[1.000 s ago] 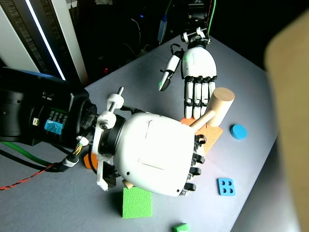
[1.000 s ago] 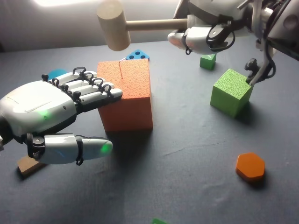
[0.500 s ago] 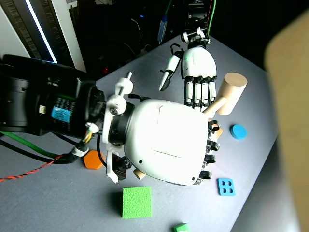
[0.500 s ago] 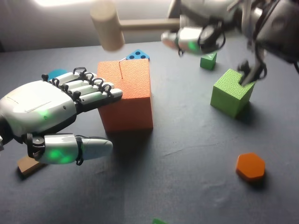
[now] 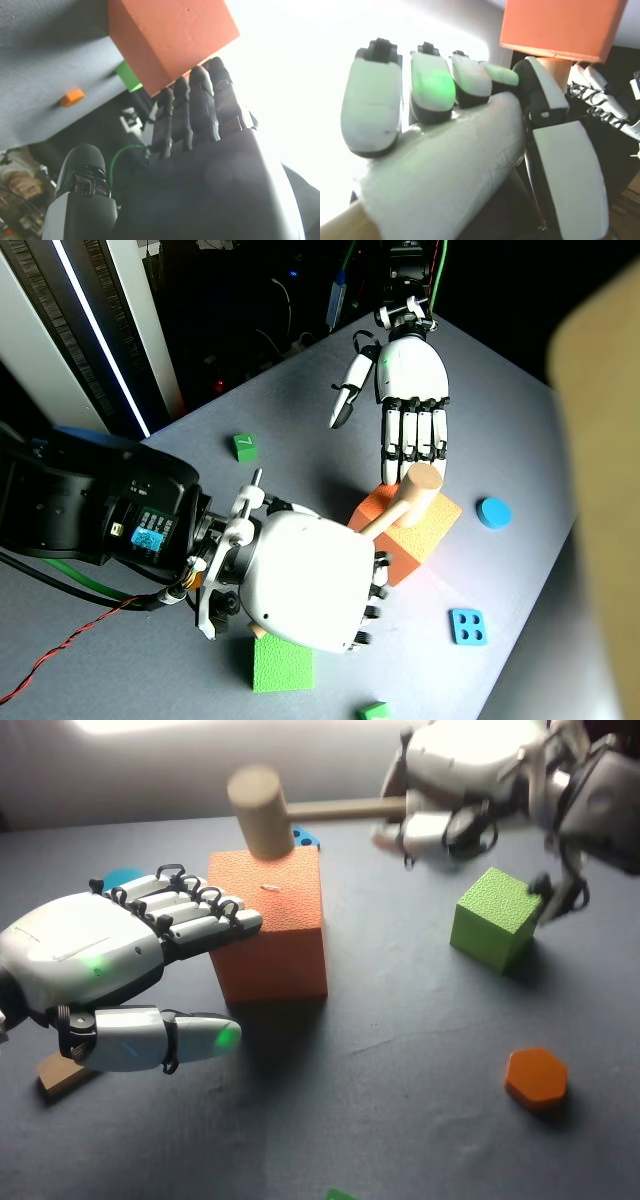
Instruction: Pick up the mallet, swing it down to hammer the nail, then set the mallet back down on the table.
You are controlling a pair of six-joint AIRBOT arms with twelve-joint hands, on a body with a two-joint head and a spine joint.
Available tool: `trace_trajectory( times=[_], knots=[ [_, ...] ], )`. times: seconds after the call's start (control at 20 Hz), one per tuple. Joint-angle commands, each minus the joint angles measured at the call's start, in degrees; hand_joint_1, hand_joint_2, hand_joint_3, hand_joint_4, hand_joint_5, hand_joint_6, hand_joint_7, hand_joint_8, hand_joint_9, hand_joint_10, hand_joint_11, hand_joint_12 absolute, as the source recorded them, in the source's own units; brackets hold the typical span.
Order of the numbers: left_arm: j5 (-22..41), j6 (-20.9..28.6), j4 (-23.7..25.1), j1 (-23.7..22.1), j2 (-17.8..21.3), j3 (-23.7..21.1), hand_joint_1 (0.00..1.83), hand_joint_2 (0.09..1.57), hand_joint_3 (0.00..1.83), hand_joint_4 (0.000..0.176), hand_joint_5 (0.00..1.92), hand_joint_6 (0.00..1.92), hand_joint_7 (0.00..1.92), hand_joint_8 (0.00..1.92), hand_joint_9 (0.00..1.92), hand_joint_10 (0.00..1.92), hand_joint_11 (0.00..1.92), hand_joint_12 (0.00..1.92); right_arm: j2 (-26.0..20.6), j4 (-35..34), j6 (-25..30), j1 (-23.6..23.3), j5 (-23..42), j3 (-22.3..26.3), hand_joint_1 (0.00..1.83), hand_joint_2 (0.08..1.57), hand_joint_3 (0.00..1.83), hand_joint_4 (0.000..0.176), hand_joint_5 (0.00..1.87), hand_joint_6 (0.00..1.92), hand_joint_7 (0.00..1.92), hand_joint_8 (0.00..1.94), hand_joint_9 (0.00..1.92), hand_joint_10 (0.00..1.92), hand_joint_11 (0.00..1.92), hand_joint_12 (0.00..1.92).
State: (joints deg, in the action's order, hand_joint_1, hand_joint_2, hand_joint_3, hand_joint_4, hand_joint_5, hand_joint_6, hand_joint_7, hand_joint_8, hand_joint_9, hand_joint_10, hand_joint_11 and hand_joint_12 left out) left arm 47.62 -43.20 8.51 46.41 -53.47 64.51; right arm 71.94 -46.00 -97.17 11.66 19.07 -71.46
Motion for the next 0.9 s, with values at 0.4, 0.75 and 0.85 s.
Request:
trace_trajectory(
  times=[0.4, 0.75, 0.85],
  knots=[
    [3.41, 0.29, -0.54, 0.13, -0.48, 0.22, 0.0, 1.22, 0.0, 0.0, 0.21, 0.0, 0.24, 0.0, 0.21, 0.0, 0.0, 0.29, -0.88, 1.17, 0.66, -0.17, 4.69, -0.01, 0.61, 1.49, 0.0, 0.0, 1.08, 1.92, 1.41, 1.94, 1.56, 1.92, 1.64, 1.92],
    [3.41, 0.29, -0.55, -0.05, -0.48, 0.29, 0.0, 1.22, 0.0, 0.0, 0.18, 0.0, 0.22, 0.0, 0.19, 0.0, 0.0, 0.26, -1.4, 1.2, -0.21, 3.65, 3.87, 0.8, 0.66, 1.48, 0.0, 0.0, 1.07, 1.92, 1.42, 1.94, 1.57, 1.92, 1.66, 1.92],
    [3.41, 0.29, -0.55, -0.05, -0.48, 0.33, 0.0, 1.22, 0.0, 0.0, 0.19, 0.0, 0.23, 0.0, 0.2, 0.0, 0.0, 0.28, -1.9, 1.21, -0.24, 3.8, 3.19, 1.04, 0.68, 1.47, 0.0, 0.0, 1.08, 1.92, 1.44, 1.94, 1.59, 1.92, 1.67, 1.92]
  ],
)
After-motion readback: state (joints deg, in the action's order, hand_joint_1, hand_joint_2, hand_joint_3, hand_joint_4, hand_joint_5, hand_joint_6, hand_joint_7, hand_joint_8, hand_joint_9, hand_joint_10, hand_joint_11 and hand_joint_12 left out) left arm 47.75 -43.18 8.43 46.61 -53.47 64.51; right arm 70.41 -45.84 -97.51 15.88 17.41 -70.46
